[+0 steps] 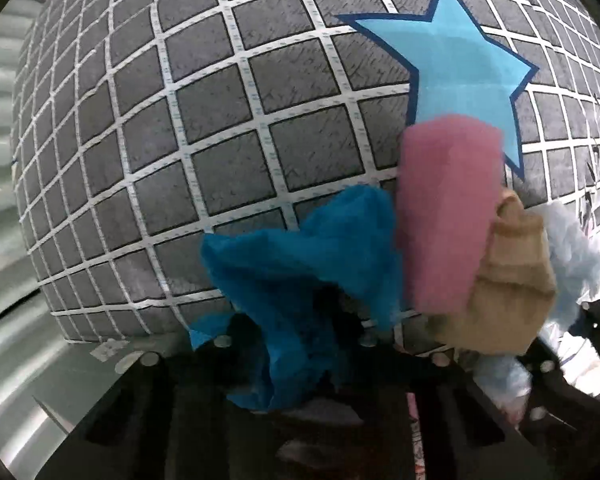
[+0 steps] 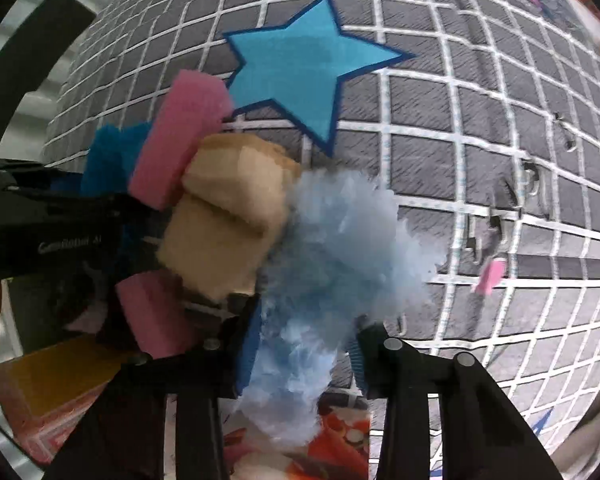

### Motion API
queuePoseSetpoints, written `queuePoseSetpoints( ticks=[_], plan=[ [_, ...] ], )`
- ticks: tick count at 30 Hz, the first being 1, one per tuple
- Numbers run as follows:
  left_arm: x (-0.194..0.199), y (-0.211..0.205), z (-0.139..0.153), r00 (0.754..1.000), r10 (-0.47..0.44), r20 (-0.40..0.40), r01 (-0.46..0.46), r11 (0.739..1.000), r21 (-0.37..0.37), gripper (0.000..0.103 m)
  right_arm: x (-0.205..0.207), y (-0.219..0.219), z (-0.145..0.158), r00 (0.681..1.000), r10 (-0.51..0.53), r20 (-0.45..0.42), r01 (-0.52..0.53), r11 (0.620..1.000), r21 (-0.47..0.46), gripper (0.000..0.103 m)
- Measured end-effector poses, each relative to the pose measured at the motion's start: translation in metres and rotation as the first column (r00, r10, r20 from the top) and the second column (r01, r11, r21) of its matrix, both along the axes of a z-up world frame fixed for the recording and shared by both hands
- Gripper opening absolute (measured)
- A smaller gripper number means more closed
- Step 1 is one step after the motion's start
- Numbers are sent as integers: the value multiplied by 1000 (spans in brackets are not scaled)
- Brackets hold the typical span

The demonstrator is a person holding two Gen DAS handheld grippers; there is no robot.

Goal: Organize soft objects
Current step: 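Grasp the blue cloth with the left gripper while the right grasps the light-blue fluffy toy, then lift both held items and carry them over the white box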

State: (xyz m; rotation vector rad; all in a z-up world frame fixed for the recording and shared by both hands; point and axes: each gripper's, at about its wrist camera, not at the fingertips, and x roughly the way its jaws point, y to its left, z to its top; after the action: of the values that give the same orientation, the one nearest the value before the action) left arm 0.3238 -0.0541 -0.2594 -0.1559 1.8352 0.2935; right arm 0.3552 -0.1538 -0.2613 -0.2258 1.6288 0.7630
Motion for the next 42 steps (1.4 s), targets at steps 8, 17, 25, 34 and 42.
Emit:
queuePoseSetpoints(
  ticks=[8, 17, 25, 34, 42],
  plan=[
    [-11, 9, 62, 979, 55, 194, -68, 996, 59, 19, 33, -48, 20, 991, -129, -36, 131, 987, 91, 32],
    [17, 8, 119, 942, 8, 336, -48, 993, 110, 19, 39, -89, 51, 983, -180, -37, 183, 974, 132, 32],
    [7, 9, 152, 910, 27, 413, -93, 986, 140, 19, 22, -61, 21, 989, -132, -62, 135, 990, 50, 58],
    [-28, -5, 175, 873, 59, 484, -133, 984, 122, 19, 18, -40, 10, 999, -50, 22, 49, 999, 17, 28],
    [-34, -39, 192, 846, 41, 532, -97, 992, 77, 19, 41, -97, 44, 985, -170, 7, 168, 979, 117, 27]
  ],
)
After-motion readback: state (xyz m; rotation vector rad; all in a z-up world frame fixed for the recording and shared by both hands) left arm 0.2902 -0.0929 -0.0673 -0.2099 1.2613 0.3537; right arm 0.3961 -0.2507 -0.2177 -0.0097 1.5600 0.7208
